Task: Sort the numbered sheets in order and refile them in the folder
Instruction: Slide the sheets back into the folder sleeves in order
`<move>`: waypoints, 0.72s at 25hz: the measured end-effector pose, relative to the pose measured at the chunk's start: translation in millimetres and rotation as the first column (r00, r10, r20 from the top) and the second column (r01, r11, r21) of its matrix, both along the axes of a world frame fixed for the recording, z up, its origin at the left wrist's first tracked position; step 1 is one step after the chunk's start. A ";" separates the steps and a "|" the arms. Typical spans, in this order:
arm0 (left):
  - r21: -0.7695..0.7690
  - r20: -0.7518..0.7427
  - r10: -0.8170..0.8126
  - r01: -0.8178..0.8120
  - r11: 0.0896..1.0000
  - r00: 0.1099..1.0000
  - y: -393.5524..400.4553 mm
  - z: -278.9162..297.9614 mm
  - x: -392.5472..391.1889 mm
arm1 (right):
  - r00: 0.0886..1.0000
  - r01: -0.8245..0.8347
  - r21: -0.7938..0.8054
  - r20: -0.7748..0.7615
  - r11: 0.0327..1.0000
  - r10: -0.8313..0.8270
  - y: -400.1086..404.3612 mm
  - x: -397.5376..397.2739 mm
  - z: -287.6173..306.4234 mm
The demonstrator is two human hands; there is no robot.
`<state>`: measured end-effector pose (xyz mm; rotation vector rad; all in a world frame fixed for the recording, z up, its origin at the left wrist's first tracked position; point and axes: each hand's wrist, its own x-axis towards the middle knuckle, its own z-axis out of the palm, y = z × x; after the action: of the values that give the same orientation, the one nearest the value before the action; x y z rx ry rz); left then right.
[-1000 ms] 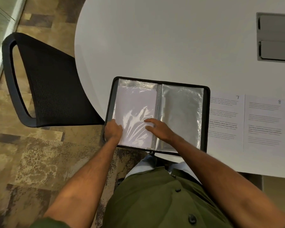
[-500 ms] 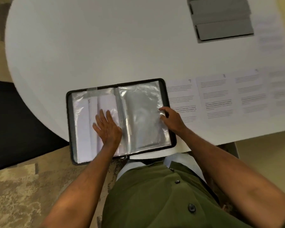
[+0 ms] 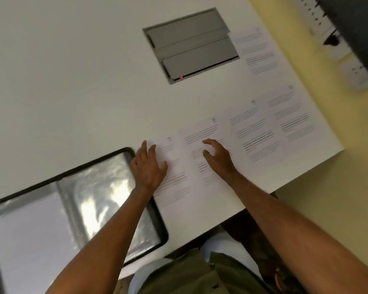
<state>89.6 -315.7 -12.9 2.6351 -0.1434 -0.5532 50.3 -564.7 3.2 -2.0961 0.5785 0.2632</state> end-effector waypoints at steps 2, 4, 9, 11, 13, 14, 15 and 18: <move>-0.025 0.005 -0.035 0.035 0.999 0.999 -61.7 -1.9 25.1 | 1.000 0.013 -0.002 0.018 1.000 -0.013 -51.5 18.0 -5.8; -0.033 0.008 -0.060 0.061 0.998 0.998 -122.4 -3.4 52.9 | 0.999 0.044 0.001 0.020 0.999 -0.044 -105.5 37.8 -11.3; -0.029 0.021 -0.087 0.087 0.996 0.996 -234.0 -2.9 113.9 | 0.994 0.097 0.005 0.045 0.995 -0.097 -216.6 86.2 -17.5; -0.034 0.024 -0.116 0.117 0.993 0.993 -272.2 -5.5 138.7 | 0.990 0.121 0.001 0.066 0.993 -0.121 -254.7 109.6 -18.6; -0.058 0.015 -0.136 0.136 0.989 0.991 -309.8 -9.2 165.4 | 0.984 0.154 -0.009 0.090 0.988 -0.153 -289.3 135.9 -20.5; -0.079 0.008 -0.137 0.137 0.987 0.991 -327.8 -11.0 178.3 | 0.980 0.172 -0.012 0.105 0.985 -0.170 -304.8 149.2 -21.8; -0.100 0.000 -0.135 0.135 0.986 0.991 -344.4 -12.2 190.0 | 0.974 0.195 -0.015 0.123 0.981 -0.192 -318.8 162.3 -23.8; -0.154 -0.035 -0.125 0.118 0.981 0.992 -392.0 -20.6 223.3 | 0.947 0.283 -0.042 0.169 0.958 -0.272 -358.2 201.4 -33.9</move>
<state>312.9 -707.7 -33.5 2.4761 -0.3213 -0.6161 251.7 -922.9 -30.7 -2.0446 0.7828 -0.0873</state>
